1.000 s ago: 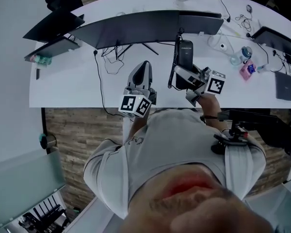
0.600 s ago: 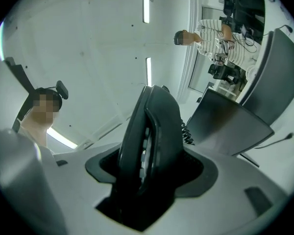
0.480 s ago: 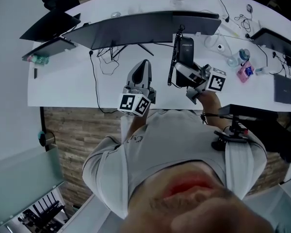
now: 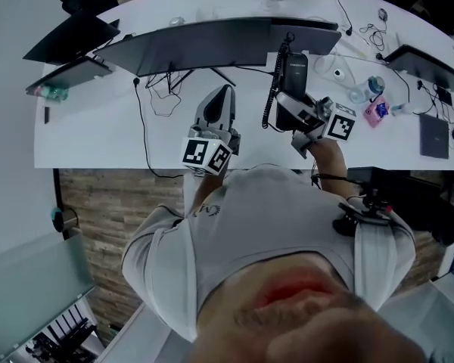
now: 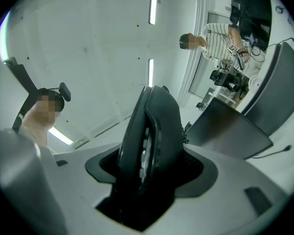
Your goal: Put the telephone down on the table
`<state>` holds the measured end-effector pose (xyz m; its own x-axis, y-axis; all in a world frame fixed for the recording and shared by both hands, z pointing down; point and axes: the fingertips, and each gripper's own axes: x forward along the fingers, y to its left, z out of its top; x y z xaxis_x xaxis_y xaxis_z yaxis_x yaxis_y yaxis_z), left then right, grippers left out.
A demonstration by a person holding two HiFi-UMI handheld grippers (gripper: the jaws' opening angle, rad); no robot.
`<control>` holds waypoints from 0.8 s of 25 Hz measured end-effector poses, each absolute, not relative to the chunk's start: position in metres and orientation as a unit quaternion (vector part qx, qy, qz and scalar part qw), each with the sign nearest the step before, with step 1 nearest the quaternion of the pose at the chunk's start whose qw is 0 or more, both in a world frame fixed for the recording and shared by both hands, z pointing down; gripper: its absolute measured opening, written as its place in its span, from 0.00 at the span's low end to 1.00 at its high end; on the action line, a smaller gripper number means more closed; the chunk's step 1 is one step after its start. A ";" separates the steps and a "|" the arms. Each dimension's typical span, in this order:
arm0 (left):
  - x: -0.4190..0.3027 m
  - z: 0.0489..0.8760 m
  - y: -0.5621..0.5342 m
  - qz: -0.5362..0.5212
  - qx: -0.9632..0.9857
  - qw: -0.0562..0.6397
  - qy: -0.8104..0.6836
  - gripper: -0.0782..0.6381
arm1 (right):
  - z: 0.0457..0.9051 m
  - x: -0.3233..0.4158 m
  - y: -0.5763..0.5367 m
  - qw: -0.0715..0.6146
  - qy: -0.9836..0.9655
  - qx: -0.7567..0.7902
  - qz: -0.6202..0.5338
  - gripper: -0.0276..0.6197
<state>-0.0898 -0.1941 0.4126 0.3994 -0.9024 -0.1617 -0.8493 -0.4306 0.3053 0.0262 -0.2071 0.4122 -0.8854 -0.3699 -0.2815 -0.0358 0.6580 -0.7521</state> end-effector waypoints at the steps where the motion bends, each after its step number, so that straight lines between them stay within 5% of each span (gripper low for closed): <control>1: -0.090 0.412 -0.195 -0.152 0.834 0.086 -0.524 0.11 | 0.413 0.026 -0.209 0.210 0.885 -0.118 -0.398 0.51; 20: -0.084 0.421 -0.222 -0.150 0.851 0.099 -0.493 0.11 | 0.436 0.019 -0.235 0.207 0.873 -0.133 -0.420 0.51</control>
